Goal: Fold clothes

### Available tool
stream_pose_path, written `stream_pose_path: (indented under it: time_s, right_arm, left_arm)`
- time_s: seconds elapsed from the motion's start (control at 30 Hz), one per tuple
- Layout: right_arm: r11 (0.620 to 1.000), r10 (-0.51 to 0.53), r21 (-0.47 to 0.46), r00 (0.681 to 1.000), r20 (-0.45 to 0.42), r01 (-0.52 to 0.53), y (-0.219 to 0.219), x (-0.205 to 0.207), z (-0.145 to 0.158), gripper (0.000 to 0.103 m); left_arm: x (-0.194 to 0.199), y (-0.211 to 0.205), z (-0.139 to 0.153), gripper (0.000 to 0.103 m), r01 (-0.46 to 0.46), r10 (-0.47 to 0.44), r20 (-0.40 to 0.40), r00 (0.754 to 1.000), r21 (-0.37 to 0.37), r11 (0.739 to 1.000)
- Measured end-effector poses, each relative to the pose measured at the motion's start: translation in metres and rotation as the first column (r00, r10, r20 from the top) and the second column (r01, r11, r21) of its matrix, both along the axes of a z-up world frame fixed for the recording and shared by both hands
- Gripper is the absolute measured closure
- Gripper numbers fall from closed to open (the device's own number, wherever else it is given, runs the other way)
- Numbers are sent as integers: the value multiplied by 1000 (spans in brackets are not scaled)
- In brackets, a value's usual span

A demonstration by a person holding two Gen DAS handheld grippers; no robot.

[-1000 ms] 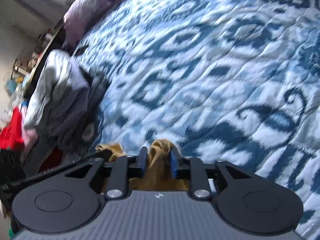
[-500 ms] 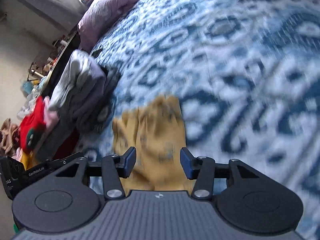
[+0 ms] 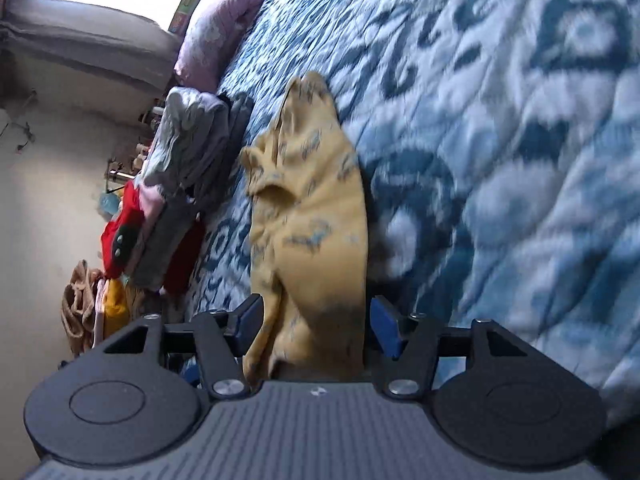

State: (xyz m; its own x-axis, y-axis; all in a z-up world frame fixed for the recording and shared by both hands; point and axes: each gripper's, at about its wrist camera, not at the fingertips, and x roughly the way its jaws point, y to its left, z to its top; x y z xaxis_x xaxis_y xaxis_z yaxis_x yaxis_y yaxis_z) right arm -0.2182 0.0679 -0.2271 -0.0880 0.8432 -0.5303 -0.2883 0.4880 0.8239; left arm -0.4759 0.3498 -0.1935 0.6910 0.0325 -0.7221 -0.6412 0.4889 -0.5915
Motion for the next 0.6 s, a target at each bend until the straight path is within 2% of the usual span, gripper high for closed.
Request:
stream_pose_path:
  time_s: [0.17,0.23,0.33,0.37,0.4,0.43,0.47,0.5,0.6]
  right_arm:
    - [999,-42,-6,999,19,42,3,-22,-17,43]
    - [998,-63,-12,998,22,63,4,-29,-25,47]
    - [997,-81,-10,997,17,81,8,-36,-35,60]
    - [996,-83,-12,996,24,83,11,-39,-36,65]
    - [997,-80,-17,996,41,80,14,-41,-35,78]
    - [997,-71,-34,995,69,73,17,-42,-32,84]
    - [996,-62,-51,994,92,67,19,-43,-29,92]
    - [996,-55,-64,993,101,61,18,-41,-24,94]
    - [993,4,-115,990,143,13,12,-34,0,94]
  left_arm:
    - [3,-13,-15,43,15,-14,-45,999,25,1000]
    - [5,-15,-23,43,15,-14,-56,998,23,1000]
    - [12,-20,-30,45,27,-24,-72,997,41,999]
    - [15,-22,-31,50,28,-24,-69,997,49,998]
    - [17,-24,-31,84,28,-24,-67,997,57,998]
    - [18,-25,-30,94,28,-25,-56,998,60,998]
    - [17,-26,-25,95,26,-24,-35,999,64,998]
    - [14,-28,-16,97,25,-24,-15,1000,76,997]
    - [2,-32,12,98,38,-41,25,999,104,994]
